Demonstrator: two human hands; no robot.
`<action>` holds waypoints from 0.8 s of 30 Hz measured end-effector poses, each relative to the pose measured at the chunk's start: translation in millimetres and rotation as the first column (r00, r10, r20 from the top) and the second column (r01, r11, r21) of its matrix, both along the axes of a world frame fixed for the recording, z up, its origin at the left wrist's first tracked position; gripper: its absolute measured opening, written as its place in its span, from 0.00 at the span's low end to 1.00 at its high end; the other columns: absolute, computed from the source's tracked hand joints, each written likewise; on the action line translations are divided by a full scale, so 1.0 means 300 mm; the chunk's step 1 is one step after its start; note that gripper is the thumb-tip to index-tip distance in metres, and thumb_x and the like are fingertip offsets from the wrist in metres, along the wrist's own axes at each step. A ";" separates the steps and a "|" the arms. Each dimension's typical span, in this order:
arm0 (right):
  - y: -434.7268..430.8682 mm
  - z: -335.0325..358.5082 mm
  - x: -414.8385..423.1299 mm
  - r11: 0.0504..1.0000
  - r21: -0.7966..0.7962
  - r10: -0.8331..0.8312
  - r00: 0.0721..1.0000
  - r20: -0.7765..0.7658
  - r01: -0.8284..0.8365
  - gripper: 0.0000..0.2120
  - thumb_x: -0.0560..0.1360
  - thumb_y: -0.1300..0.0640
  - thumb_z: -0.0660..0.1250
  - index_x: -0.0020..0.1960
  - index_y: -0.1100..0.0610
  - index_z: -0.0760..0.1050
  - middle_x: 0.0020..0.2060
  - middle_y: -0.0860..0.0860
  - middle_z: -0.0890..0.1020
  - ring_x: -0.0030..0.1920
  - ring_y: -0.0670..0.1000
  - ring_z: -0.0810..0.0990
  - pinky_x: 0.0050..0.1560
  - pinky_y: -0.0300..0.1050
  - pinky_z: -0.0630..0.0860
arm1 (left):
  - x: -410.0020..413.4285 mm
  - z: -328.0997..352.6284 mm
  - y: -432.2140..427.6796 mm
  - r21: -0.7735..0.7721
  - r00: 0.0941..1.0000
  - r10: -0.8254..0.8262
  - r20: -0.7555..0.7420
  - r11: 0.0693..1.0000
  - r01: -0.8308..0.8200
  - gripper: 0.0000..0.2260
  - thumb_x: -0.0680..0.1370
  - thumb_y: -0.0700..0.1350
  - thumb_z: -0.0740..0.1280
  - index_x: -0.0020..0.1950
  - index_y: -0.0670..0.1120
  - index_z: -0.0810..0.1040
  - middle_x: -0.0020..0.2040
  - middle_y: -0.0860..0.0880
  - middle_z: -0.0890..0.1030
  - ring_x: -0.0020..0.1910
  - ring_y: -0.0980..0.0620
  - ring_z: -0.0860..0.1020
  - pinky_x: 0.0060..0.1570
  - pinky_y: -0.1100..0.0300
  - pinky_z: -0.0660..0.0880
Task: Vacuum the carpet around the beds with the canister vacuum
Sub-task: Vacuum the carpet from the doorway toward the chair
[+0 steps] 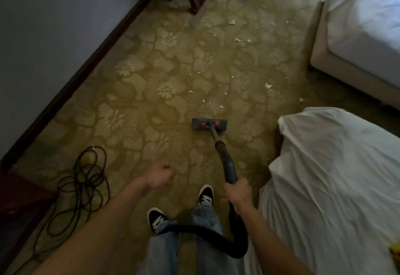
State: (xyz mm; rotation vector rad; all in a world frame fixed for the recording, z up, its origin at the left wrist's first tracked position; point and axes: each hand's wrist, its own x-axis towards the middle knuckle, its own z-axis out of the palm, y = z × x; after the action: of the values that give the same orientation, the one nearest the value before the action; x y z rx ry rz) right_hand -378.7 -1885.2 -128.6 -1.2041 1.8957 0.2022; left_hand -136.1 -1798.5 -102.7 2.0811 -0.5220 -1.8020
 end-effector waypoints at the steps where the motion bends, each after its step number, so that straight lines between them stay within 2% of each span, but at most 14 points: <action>1: -0.007 0.003 -0.004 1.000 -0.003 -0.016 1.000 0.003 0.016 0.14 0.71 0.58 0.72 0.55 0.60 0.80 0.42 0.59 0.85 0.42 0.60 0.86 0.43 0.56 0.86 | 0.000 0.009 -0.014 -0.007 1.000 -0.021 0.001 1.000 0.021 0.11 0.84 0.47 0.62 0.63 0.44 0.76 0.57 0.46 0.80 0.53 0.50 0.80 0.36 0.63 0.71; 3: -0.031 0.014 -0.002 0.999 -0.014 -0.052 0.999 -0.004 0.052 0.14 0.71 0.59 0.72 0.56 0.62 0.81 0.42 0.60 0.85 0.41 0.61 0.86 0.38 0.52 0.84 | 0.007 0.024 -0.044 -0.021 0.998 -0.053 0.012 0.998 0.054 0.09 0.84 0.47 0.62 0.60 0.44 0.77 0.56 0.46 0.80 0.52 0.49 0.80 0.36 0.63 0.71; 6: -0.097 0.026 0.006 0.994 -0.026 -0.105 0.994 0.029 0.105 0.11 0.74 0.60 0.71 0.54 0.64 0.80 0.41 0.60 0.85 0.34 0.56 0.83 0.28 0.41 0.75 | 0.036 0.044 -0.099 -0.036 0.996 -0.076 0.052 0.996 0.078 0.08 0.83 0.46 0.63 0.55 0.43 0.78 0.52 0.45 0.81 0.51 0.47 0.80 0.37 0.61 0.72; 8: -0.151 0.019 0.007 0.992 -0.029 -0.123 0.991 0.054 0.125 0.11 0.74 0.61 0.71 0.55 0.64 0.79 0.40 0.59 0.84 0.30 0.53 0.80 0.24 0.38 0.71 | 0.054 0.049 -0.146 -0.045 0.994 -0.075 0.084 0.996 0.079 0.07 0.83 0.46 0.64 0.52 0.43 0.78 0.51 0.44 0.81 0.51 0.45 0.81 0.38 0.60 0.73; 10: -0.207 0.006 0.005 0.991 -0.036 -0.125 0.990 0.067 0.127 0.12 0.74 0.60 0.71 0.56 0.62 0.80 0.40 0.59 0.85 0.32 0.54 0.82 0.28 0.41 0.75 | 0.062 0.049 -0.200 -0.045 0.992 -0.072 0.104 0.996 0.077 0.07 0.82 0.45 0.64 0.49 0.43 0.78 0.48 0.45 0.80 0.48 0.47 0.80 0.36 0.61 0.72; 12: -0.274 -0.010 0.000 0.992 -0.034 -0.117 0.991 0.069 0.120 0.12 0.74 0.59 0.71 0.56 0.61 0.80 0.40 0.59 0.85 0.31 0.54 0.83 0.32 0.44 0.78 | 0.060 0.038 -0.260 -0.036 0.990 -0.074 0.123 0.996 0.079 0.09 0.82 0.45 0.64 0.51 0.41 0.80 0.49 0.44 0.82 0.47 0.47 0.81 0.37 0.61 0.72; 14: -0.347 -0.015 -0.001 0.994 -0.030 -0.107 0.991 0.081 0.110 0.11 0.74 0.59 0.71 0.56 0.60 0.80 0.41 0.59 0.86 0.30 0.53 0.82 0.30 0.43 0.77 | 0.044 0.020 -0.325 -0.027 0.988 -0.085 0.131 0.996 0.090 0.11 0.81 0.47 0.65 0.54 0.41 0.81 0.51 0.44 0.83 0.48 0.47 0.82 0.39 0.60 0.73; 17: -0.466 -0.016 0.001 0.996 -0.019 -0.083 0.994 0.074 0.085 0.11 0.74 0.57 0.71 0.55 0.60 0.80 0.42 0.58 0.86 0.32 0.53 0.83 0.27 0.40 0.73 | -0.004 -0.005 -0.438 -0.012 0.992 -0.074 0.104 0.997 0.075 0.08 0.82 0.46 0.65 0.51 0.43 0.80 0.48 0.45 0.81 0.45 0.49 0.80 0.37 0.61 0.72; 21: -0.606 -0.027 0.025 1.000 0.011 -0.018 0.998 0.057 0.017 0.16 0.71 0.54 0.73 0.55 0.60 0.81 0.42 0.57 0.86 0.39 0.57 0.87 0.34 0.45 0.82 | -0.059 -0.016 -0.578 -0.002 0.994 -0.050 0.101 0.999 0.051 0.07 0.82 0.44 0.64 0.50 0.42 0.79 0.47 0.45 0.79 0.45 0.50 0.79 0.34 0.64 0.71; 24: -0.687 -0.043 0.048 0.999 0.039 0.022 0.997 0.075 -0.025 0.15 0.71 0.54 0.73 0.55 0.60 0.81 0.43 0.58 0.86 0.38 0.56 0.86 0.28 0.42 0.77 | -0.081 -0.017 -0.655 0.007 0.992 -0.043 0.116 0.999 0.042 0.07 0.82 0.44 0.64 0.51 0.42 0.79 0.47 0.45 0.79 0.44 0.50 0.78 0.35 0.63 0.71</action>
State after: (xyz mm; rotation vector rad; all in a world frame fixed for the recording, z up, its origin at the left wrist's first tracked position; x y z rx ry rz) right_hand -364.3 -2091.3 -141.3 -1.1915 1.8059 0.2042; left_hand -160.3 -1995.0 -107.8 2.2044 -0.5978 -1.7133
